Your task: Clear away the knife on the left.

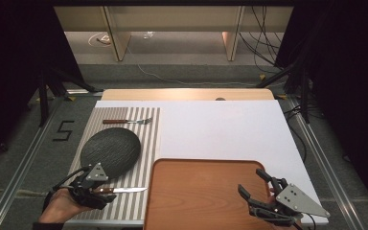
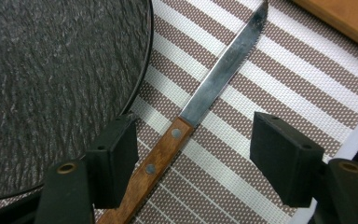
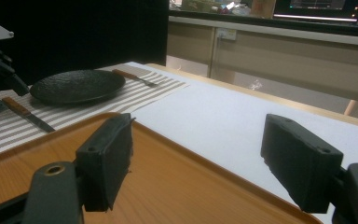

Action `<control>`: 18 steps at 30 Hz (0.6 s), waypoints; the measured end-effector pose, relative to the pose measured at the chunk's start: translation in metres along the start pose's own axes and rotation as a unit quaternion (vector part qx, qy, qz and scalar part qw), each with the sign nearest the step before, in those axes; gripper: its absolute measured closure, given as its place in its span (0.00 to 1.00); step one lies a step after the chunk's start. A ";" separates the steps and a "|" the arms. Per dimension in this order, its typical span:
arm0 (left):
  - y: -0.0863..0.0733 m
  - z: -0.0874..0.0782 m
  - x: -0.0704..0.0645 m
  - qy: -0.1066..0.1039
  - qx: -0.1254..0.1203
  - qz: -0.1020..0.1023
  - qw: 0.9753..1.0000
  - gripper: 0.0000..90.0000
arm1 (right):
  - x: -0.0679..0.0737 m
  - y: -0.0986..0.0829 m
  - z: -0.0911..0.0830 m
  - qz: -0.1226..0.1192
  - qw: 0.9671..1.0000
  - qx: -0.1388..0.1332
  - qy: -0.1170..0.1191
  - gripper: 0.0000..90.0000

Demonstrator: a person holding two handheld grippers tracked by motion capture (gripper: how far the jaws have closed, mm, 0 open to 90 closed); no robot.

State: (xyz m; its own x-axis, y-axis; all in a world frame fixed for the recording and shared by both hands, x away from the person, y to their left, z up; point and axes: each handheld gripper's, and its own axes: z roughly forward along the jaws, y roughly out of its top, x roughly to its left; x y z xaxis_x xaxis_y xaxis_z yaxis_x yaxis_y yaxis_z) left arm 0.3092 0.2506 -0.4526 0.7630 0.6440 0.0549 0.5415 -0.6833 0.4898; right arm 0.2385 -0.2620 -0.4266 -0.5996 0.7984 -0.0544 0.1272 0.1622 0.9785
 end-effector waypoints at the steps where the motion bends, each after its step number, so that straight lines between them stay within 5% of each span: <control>1: 0.000 0.000 0.000 0.000 0.000 0.000 1.000 0.36 | 0.000 0.000 0.000 0.000 1.000 0.000 0.000 0.29; 18: -0.005 0.012 0.008 -0.005 0.020 -0.013 1.000 0.48 | 0.000 0.000 0.000 -0.001 1.000 -0.001 0.001 0.29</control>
State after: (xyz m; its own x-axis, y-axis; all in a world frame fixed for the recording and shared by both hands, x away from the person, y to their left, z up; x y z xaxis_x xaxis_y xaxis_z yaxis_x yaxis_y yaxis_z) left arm 0.3169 0.2555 -0.4652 0.7520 0.6583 0.0338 0.5749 -0.6801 0.4549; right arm 0.2385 -0.2618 -0.4265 -0.6018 0.7966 -0.0566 0.1240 0.1632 0.9788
